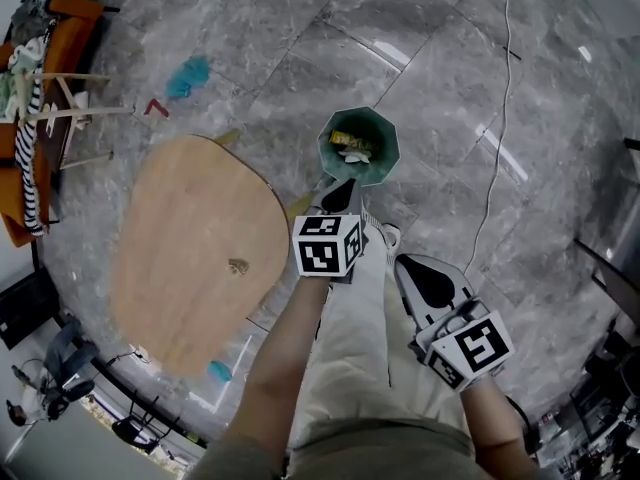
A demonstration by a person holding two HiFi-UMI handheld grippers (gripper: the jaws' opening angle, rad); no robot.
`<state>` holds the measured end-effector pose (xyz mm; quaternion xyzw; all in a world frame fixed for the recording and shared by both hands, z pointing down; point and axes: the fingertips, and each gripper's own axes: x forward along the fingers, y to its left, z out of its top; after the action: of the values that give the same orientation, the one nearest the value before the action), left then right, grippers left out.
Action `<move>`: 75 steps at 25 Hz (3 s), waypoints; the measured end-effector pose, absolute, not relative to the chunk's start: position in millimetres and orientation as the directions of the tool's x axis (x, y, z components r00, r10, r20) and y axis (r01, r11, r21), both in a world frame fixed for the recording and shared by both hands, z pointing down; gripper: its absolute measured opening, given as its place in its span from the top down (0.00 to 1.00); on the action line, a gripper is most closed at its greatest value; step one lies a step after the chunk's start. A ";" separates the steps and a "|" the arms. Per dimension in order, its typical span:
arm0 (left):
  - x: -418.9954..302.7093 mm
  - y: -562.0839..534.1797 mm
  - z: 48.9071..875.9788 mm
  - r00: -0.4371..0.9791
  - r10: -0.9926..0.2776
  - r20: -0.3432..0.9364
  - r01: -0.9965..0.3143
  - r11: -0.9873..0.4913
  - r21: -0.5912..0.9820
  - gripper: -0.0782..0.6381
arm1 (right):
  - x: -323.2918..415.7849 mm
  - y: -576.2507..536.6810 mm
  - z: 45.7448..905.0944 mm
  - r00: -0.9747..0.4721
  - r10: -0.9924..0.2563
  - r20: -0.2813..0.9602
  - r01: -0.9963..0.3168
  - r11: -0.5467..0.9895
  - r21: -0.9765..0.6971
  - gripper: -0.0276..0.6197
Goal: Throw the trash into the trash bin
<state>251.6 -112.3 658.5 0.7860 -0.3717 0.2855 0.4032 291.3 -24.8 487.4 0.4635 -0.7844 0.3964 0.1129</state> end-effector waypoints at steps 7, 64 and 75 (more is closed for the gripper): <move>249.1 -101.2 643.5 0.566 -0.378 0.733 -0.816 -0.384 0.432 0.88 | 288.3 -14.6 480.5 -0.560 -0.638 0.529 -0.809 0.282 -0.516 0.95; -69.2 15.0 645.0 0.209 -0.617 0.758 -0.894 0.195 0.404 0.87 | 61.7 30.8 497.7 -0.769 -0.307 0.561 -0.603 0.640 -0.477 0.95; -100.8 24.2 668.4 0.155 -0.597 0.787 -0.892 0.259 0.372 0.63 | 34.6 37.5 510.6 -0.775 -0.242 0.584 -0.573 0.658 -0.488 0.95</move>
<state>-100.8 24.2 668.4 0.5892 -0.6318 0.1533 0.4799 34.6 37.5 510.6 0.2321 -0.8778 0.3421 0.2422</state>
